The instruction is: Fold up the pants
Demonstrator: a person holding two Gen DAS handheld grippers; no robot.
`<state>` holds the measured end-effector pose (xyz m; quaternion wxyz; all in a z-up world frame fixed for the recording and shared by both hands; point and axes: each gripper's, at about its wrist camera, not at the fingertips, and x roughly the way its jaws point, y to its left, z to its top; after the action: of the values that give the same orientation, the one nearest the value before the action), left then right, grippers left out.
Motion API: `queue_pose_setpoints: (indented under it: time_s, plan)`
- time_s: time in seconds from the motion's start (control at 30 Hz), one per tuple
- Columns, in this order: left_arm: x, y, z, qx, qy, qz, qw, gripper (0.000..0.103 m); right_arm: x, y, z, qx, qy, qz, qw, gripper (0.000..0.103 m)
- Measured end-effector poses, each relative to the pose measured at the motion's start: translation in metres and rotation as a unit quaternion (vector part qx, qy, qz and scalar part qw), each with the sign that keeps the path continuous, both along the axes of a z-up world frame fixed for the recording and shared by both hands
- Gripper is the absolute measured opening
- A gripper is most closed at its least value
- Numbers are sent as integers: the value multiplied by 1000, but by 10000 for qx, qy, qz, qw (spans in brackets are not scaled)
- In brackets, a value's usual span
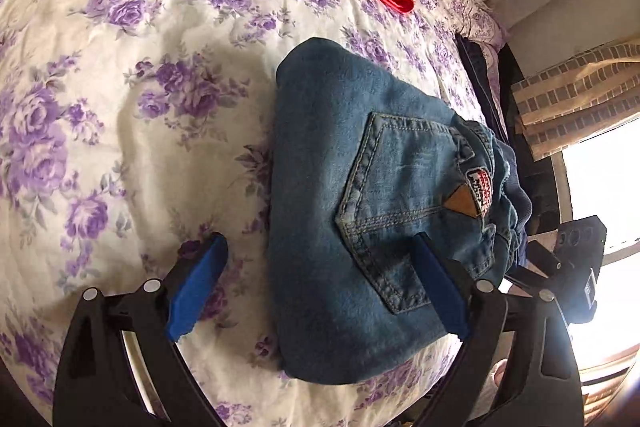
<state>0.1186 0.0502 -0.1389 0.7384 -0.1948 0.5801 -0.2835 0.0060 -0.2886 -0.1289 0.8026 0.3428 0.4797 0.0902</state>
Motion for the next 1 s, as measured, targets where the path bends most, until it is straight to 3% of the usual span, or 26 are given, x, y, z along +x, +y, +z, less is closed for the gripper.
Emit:
queue_pose_setpoints:
  time_s: [0.23,0.33,0.43,0.53,0.57,0.63,0.7,0.73,0.8,1.0]
  plan:
    - [23,-28,0,-194,145,-243,9994,90,31,8,-19,82,232,179,9995,94]
    - [28,-43,-3,-46,179,-400,9990,95,45,5,-38,276,437,219,9984,99]
    - [30,-48,-2,9,123,-423,9990,96,52,1,-48,696,335,245,9967,100]
    - [30,-47,-1,-6,113,-443,9990,93,51,6,-45,657,115,309,9973,94]
    - [28,-48,1,70,49,-429,9990,89,49,9,-42,519,34,302,9982,90]
    - [22,-47,8,244,-116,-390,9989,79,44,14,-32,303,-136,288,9990,71]
    - [16,-46,19,315,-260,-338,9986,65,39,16,-22,156,-248,276,9992,64]
    - [14,-45,25,339,-324,-320,9984,62,37,20,-16,50,-301,286,9991,63]
    - [11,-44,36,224,-394,-379,9983,46,36,29,-5,-247,-402,311,9984,62]
    - [21,-42,74,433,-628,-387,9963,44,49,32,30,-484,-651,455,9957,61]
